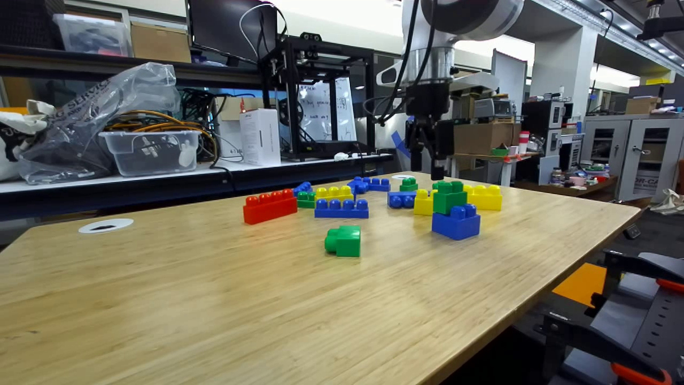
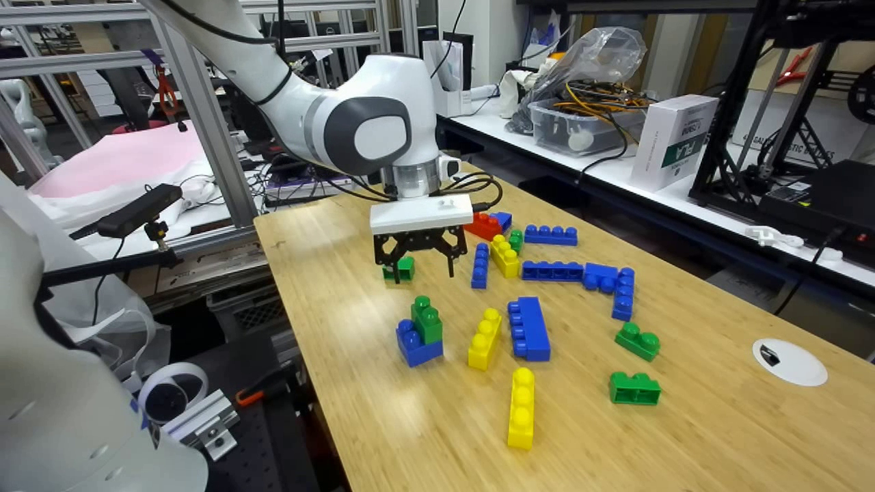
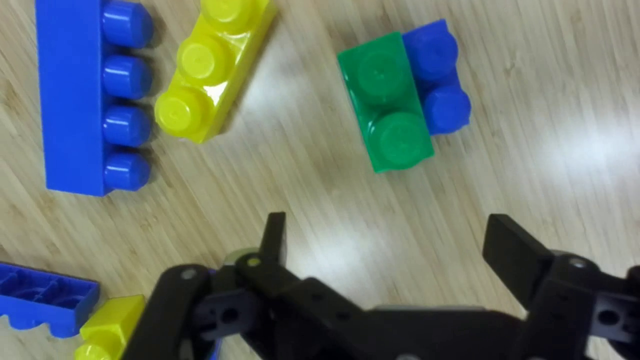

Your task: Move the blue square building block forward, place a green building block on top of the blue square block

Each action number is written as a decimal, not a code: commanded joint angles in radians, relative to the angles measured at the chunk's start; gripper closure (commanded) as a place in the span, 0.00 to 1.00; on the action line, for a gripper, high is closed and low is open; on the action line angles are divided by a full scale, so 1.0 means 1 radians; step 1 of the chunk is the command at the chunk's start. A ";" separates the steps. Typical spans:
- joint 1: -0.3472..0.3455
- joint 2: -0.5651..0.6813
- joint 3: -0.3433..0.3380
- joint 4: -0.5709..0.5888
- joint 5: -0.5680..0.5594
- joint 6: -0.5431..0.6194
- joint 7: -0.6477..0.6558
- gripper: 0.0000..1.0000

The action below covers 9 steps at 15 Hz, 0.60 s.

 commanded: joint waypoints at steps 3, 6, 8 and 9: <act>0.023 -0.038 0.008 0.007 0.130 -0.057 0.167 0.00; 0.030 -0.040 0.006 0.018 0.197 -0.057 0.300 0.00; 0.031 -0.041 0.004 0.028 0.224 -0.065 0.393 0.00; 0.030 -0.042 0.004 0.031 0.234 -0.070 0.443 0.00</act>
